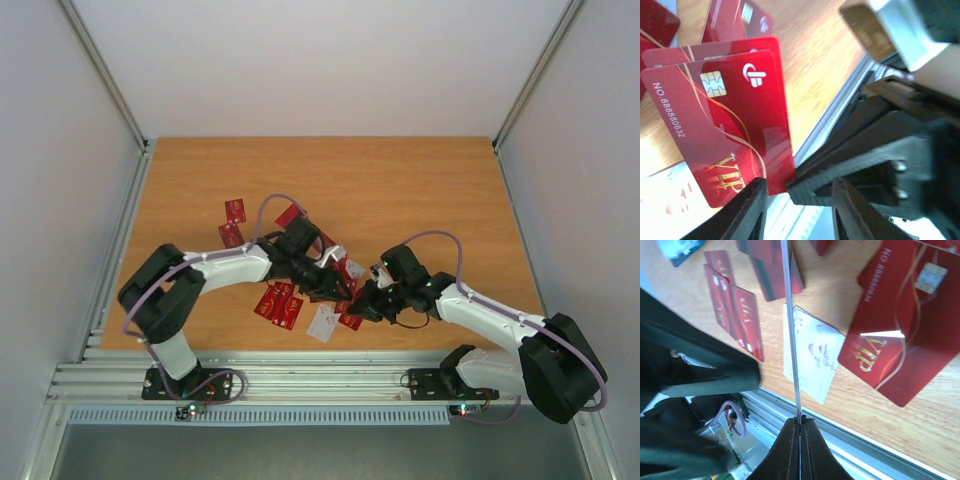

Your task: Put the credit cards into the card holder

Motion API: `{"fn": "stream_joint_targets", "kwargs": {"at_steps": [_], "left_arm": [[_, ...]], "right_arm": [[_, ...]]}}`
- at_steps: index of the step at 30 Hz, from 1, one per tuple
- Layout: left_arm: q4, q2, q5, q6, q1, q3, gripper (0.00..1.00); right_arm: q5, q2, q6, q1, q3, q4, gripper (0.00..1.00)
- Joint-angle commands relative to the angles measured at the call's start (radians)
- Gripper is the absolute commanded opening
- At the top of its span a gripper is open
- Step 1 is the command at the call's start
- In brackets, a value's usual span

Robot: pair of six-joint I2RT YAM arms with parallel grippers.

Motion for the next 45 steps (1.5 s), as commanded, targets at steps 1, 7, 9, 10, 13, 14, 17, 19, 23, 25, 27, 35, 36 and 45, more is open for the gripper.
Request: {"fn": "stream_joint_targets", "kwargs": {"at_steps": [1,7,9,10,13,14,17,19,23,25,27,35,36,45], "left_arm": [[-0.058,-0.118,-0.03,0.014,0.044,0.003,0.43],[-0.201,-0.261,-0.088,0.085,0.131,0.02,0.53],[-0.245,-0.318,-0.097,0.108,0.182,0.021,0.56],[-0.267,-0.344,-0.098,0.125,0.207,0.02,0.57],[-0.314,-0.421,-0.086,0.15,0.274,0.017,0.58],[-0.324,-0.44,-0.077,0.156,0.294,0.017,0.59],[-0.289,-0.487,0.025,0.122,0.366,0.011,0.59],[-0.233,-0.521,0.081,0.052,0.41,0.006,0.59],[-0.178,-0.562,0.158,-0.041,0.461,0.044,0.59],[-0.151,-0.576,0.191,-0.068,0.481,0.066,0.59],[-0.108,-0.594,0.218,-0.124,0.504,0.071,0.58],[0.321,-0.619,0.29,-0.428,0.511,-0.002,0.58],[0.367,-0.618,0.295,-0.466,0.511,-0.009,0.58],[0.371,-0.61,0.301,-0.487,0.511,0.005,0.48]], "right_arm": [[0.018,-0.048,-0.028,0.001,0.029,0.009,0.01],[0.0,-0.08,-0.027,0.001,0.046,0.009,0.01],[-0.014,-0.094,-0.029,0.002,0.065,0.015,0.01],[-0.023,-0.1,-0.029,0.001,0.076,0.021,0.01],[-0.074,-0.11,-0.029,0.001,0.115,0.052,0.01],[-0.094,-0.113,-0.029,0.001,0.134,0.058,0.01],[-0.13,-0.114,-0.032,0.001,0.184,0.064,0.01],[-0.151,-0.111,-0.026,0.0,0.218,0.076,0.01],[-0.186,-0.103,0.0,0.001,0.276,0.117,0.01],[-0.199,-0.099,0.015,0.001,0.308,0.138,0.01],[-0.21,-0.095,0.034,0.001,0.343,0.163,0.01],[-0.251,-0.072,0.102,0.001,0.444,0.24,0.01],[-0.256,-0.069,0.103,0.0,0.457,0.238,0.01],[-0.285,-0.026,0.111,0.001,0.526,0.246,0.01]]}}
